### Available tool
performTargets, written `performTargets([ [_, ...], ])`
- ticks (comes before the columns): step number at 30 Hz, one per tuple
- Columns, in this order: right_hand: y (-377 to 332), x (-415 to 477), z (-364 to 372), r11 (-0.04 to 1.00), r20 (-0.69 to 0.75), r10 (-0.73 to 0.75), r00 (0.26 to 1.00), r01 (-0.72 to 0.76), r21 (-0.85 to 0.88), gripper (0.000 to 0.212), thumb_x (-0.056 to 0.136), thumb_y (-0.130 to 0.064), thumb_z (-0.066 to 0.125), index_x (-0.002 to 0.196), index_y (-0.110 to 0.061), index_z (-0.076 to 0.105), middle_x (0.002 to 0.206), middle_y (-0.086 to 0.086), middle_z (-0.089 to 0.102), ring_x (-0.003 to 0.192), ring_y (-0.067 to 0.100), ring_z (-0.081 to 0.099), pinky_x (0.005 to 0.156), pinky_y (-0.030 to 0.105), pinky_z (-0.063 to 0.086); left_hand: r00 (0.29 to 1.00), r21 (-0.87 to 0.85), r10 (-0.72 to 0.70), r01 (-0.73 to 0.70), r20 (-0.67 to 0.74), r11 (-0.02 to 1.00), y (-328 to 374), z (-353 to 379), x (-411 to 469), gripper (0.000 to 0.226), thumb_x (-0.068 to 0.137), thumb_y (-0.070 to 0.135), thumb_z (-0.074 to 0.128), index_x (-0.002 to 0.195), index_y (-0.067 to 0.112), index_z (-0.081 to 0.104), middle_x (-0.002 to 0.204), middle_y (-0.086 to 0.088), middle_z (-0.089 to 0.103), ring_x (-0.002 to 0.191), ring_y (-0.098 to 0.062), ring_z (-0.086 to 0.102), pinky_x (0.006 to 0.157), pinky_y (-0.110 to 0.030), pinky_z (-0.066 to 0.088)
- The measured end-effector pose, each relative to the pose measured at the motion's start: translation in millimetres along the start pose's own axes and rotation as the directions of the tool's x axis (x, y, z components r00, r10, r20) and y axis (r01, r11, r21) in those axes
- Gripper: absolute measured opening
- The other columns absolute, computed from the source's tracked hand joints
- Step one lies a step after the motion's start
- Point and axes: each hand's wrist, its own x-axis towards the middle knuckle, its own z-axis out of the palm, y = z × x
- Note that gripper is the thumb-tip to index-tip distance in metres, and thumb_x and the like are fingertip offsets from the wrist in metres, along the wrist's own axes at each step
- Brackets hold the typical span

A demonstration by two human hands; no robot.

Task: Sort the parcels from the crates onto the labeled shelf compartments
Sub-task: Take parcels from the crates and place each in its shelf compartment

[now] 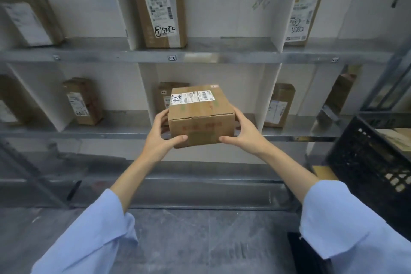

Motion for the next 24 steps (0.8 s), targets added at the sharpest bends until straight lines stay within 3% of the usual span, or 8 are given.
performTargets([
  [2,-9,-2,17,0.999,-0.007,-0.031,0.999,0.031,-0.026,0.094,0.077,-0.017,0.083,0.151,-0.024,0.024,0.150,-0.006,0.040,0.129,0.008,0.039,0.105,0.026,0.036,1.000,0.002,0.003,-0.003,-0.006,1.000,-5,-16,-9,0.077,0.079,0.019,0.080,0.137,0.035,0.032,0.131,0.017,0.046,0.113,0.000,0.048,0.086,-0.012,0.039],
  [5,-22,-7,39,0.999,0.019,-0.033,0.999,0.034,-0.020,0.095,0.077,-0.016,0.083,0.150,-0.022,0.023,0.151,-0.004,0.038,0.129,0.006,0.038,0.095,0.009,0.038,1.000,-0.024,-0.008,0.008,-0.013,1.000,-10,-39,-25,0.075,0.079,0.024,0.078,0.137,0.032,0.031,0.138,0.014,0.042,0.117,-0.002,0.046,0.080,-0.005,0.039],
  [8,-34,-14,58,1.000,0.048,-0.017,0.999,0.017,-0.007,0.096,0.076,-0.021,0.085,0.150,-0.021,0.023,0.153,-0.003,0.036,0.132,0.007,0.036,0.108,0.026,0.036,1.000,-0.061,-0.010,0.008,-0.025,0.998,-12,-61,-41,0.082,0.072,0.033,0.082,0.138,0.026,0.034,0.139,0.013,0.043,0.118,0.000,0.047,0.084,-0.008,0.039],
  [12,-51,-24,79,1.000,0.063,0.007,0.998,-0.009,0.023,0.100,0.072,-0.032,0.086,0.148,-0.023,0.022,0.154,-0.005,0.034,0.134,0.007,0.035,0.111,0.029,0.032,0.999,-0.069,-0.008,0.006,-0.036,0.998,-19,-83,-57,0.084,0.065,0.037,0.088,0.131,0.029,0.036,0.130,0.024,0.044,0.119,0.004,0.045,0.097,-0.017,0.039],
  [15,-61,-28,93,1.000,0.066,0.003,0.998,-0.005,0.027,0.113,0.069,-0.041,0.085,0.154,-0.028,0.013,0.160,-0.010,0.025,0.139,0.005,0.030,0.115,0.035,0.029,0.999,-0.051,0.002,-0.005,-0.046,0.999,-23,-96,-68,0.090,0.058,0.047,0.084,0.133,0.035,0.035,0.130,0.030,0.042,0.125,-0.005,0.046,0.095,-0.020,0.041],
  [17,-67,-31,102,1.000,0.072,0.011,0.997,-0.011,0.009,0.120,0.069,-0.044,0.085,0.157,-0.030,0.005,0.163,-0.011,0.018,0.144,0.009,0.027,0.117,0.039,0.029,0.999,-0.027,0.026,-0.028,-0.046,0.999,-25,-104,-75,0.095,0.062,0.040,0.084,0.141,0.035,0.032,0.135,0.028,0.040,0.130,-0.007,0.043,0.094,-0.018,0.040],
  [20,-73,-35,113,0.999,0.070,-0.018,0.997,0.021,-0.035,0.117,0.072,-0.042,0.085,0.158,-0.030,0.006,0.163,-0.009,0.017,0.145,0.015,0.029,0.115,0.047,0.035,0.999,-0.015,0.032,-0.032,-0.045,0.999,-26,-114,-84,0.100,0.071,0.021,0.087,0.151,0.031,0.026,0.143,0.021,0.034,0.131,-0.013,0.040,0.095,-0.026,0.041],
  [24,-82,-37,125,0.994,0.078,-0.075,0.994,0.080,-0.073,0.109,0.075,-0.040,0.084,0.157,-0.031,0.012,0.155,-0.005,0.026,0.139,0.015,0.035,0.114,0.044,0.038,0.998,0.042,0.030,-0.028,-0.051,0.999,-28,-126,-96,0.103,0.072,0.014,0.086,0.152,0.032,0.023,0.143,0.019,0.027,0.128,-0.011,0.036,0.100,-0.035,0.042],
])
